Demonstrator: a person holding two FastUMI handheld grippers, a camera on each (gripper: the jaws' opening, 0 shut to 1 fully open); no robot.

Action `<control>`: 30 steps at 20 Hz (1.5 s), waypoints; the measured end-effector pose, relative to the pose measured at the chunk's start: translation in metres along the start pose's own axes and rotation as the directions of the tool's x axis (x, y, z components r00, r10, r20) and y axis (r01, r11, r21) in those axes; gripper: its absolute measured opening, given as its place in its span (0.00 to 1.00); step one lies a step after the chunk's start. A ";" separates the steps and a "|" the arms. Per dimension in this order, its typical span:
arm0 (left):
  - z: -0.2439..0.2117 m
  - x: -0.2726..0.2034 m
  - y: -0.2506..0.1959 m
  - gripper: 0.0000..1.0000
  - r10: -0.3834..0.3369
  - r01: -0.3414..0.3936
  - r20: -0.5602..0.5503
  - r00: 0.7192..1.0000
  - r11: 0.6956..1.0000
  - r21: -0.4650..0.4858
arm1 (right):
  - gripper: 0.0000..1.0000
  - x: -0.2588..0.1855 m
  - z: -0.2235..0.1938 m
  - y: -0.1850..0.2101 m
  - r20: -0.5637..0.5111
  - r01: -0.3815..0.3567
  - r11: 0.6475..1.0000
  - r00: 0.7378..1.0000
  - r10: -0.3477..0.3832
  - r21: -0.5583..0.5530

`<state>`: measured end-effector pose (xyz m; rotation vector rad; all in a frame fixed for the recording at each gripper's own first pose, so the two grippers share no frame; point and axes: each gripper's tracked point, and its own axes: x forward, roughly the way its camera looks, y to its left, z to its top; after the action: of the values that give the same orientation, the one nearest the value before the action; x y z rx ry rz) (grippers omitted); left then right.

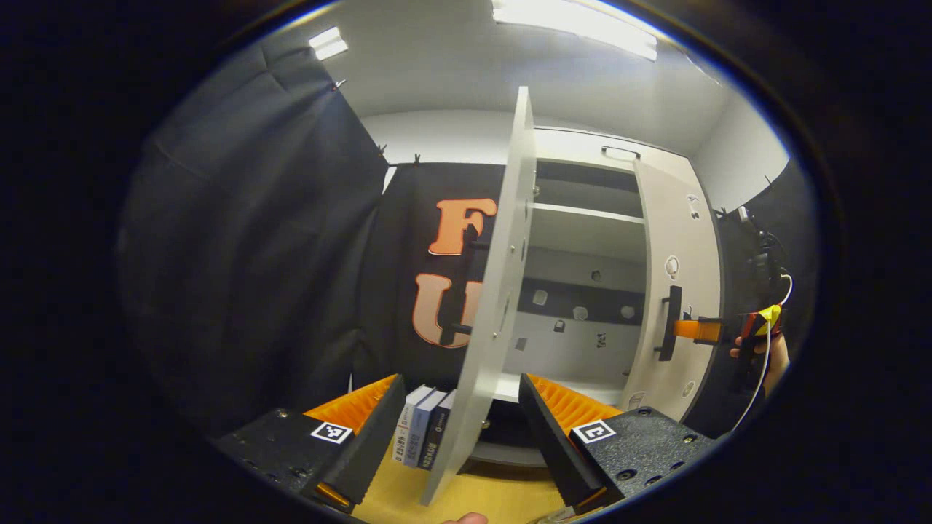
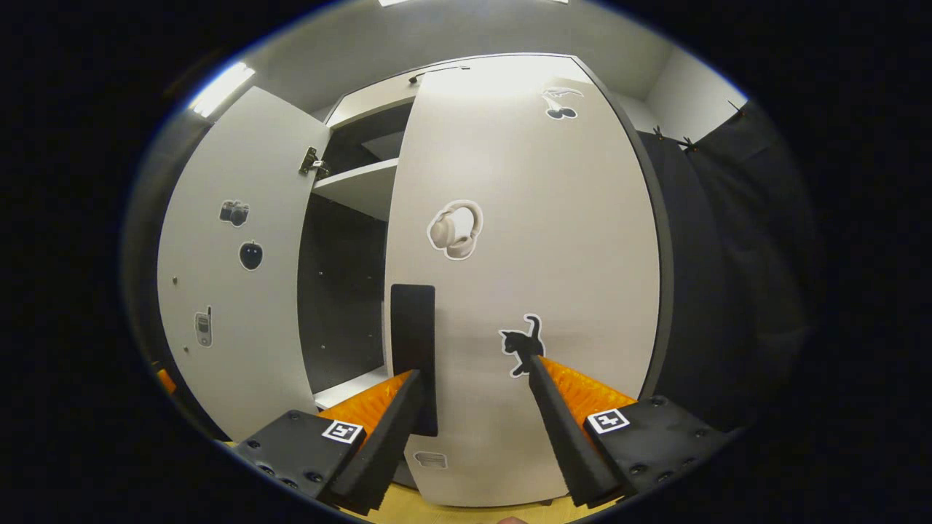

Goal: Grasp the bottle in the cabinet with the left hand and place it on the coaster, then close the right door with the right hand and the left door with the left hand.

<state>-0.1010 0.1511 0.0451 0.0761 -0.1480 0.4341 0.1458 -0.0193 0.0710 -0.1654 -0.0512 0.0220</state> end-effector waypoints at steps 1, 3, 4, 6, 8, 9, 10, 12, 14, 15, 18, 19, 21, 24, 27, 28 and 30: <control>0.005 0.001 0.013 0.91 0.034 -0.034 0.006 0.999 0.999 0.014 | 0.96 0.001 -0.001 0.000 -0.001 0.005 1.000 1.000 -0.005 0.005; 0.014 0.004 0.041 0.94 0.106 -0.107 0.018 0.994 0.993 0.042 | 0.96 0.001 -0.001 0.001 0.000 0.010 1.000 1.000 -0.010 0.018; 0.017 0.010 0.054 0.94 0.144 -0.145 0.017 0.989 0.988 0.047 | 0.96 -0.001 -0.001 0.001 0.000 0.013 1.000 1.000 -0.013 0.022; 0.017 0.025 0.074 0.94 0.193 -0.193 0.003 0.981 0.980 0.041 | 0.97 -0.003 -0.001 0.000 0.001 0.020 1.000 1.000 -0.020 0.011; 0.019 0.042 0.087 0.94 0.219 -0.219 0.003 0.976 0.975 0.033 | 0.97 -0.013 0.002 -0.001 0.012 0.016 1.000 1.000 -0.016 -0.002; 0.022 0.050 0.093 0.95 0.224 -0.225 0.012 0.974 0.974 0.039 | 0.97 -0.022 0.005 -0.001 0.017 0.013 1.000 1.000 -0.013 0.000; 0.025 0.061 0.097 0.94 0.225 -0.225 0.021 0.974 0.973 0.050 | 0.96 -0.034 0.007 -0.001 0.022 0.010 1.000 1.000 -0.010 0.004; 0.028 0.078 0.097 0.94 0.200 -0.201 0.024 0.980 0.978 0.051 | 0.96 -0.055 0.012 -0.006 0.030 0.022 1.000 0.999 -0.021 -0.002; 0.031 0.097 0.093 0.95 0.174 -0.175 0.032 0.984 0.984 0.043 | 0.97 -0.076 0.015 -0.010 0.037 0.033 0.999 0.999 -0.033 -0.001; 0.032 0.105 0.090 0.94 0.164 -0.166 0.035 0.986 0.985 0.048 | 0.97 -0.084 0.015 -0.011 0.036 0.033 0.999 0.999 -0.033 0.003; 0.031 0.119 0.075 0.94 0.125 -0.127 0.038 0.991 0.990 0.067 | 0.97 -0.105 0.011 -0.021 0.027 0.056 0.998 0.998 -0.057 0.021; 0.029 0.122 0.068 0.94 0.106 -0.108 0.032 0.994 0.992 0.070 | 0.97 -0.111 0.009 -0.026 0.026 0.067 0.997 0.997 -0.067 0.024; 0.031 0.124 0.060 0.94 0.095 -0.097 0.037 0.995 0.992 0.075 | 0.97 -0.119 0.004 -0.034 0.026 0.086 0.996 0.996 -0.087 0.021; 0.031 0.127 0.061 0.93 0.086 -0.088 0.038 0.996 0.994 0.064 | 0.97 -0.130 -0.008 -0.046 0.009 0.113 0.993 0.994 -0.113 0.041; 0.029 0.131 0.055 0.92 0.046 -0.046 0.021 0.999 0.998 0.030 | 0.97 -0.137 -0.016 -0.059 -0.010 0.134 0.988 0.991 -0.134 0.072; 0.029 0.132 0.052 0.92 0.034 -0.034 0.021 0.999 0.999 0.024 | 0.97 -0.139 -0.017 -0.064 -0.013 0.144 0.987 0.990 -0.143 0.075; 0.026 0.127 0.042 0.92 0.010 -0.010 0.013 1.000 1.000 0.009 | 0.97 -0.143 -0.014 -0.072 -0.005 0.161 0.985 0.987 -0.161 0.068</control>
<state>-0.0084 0.2392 0.0926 0.0870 -0.1588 0.4439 0.0053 -0.0966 0.0617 -0.0921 -0.0637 -0.1371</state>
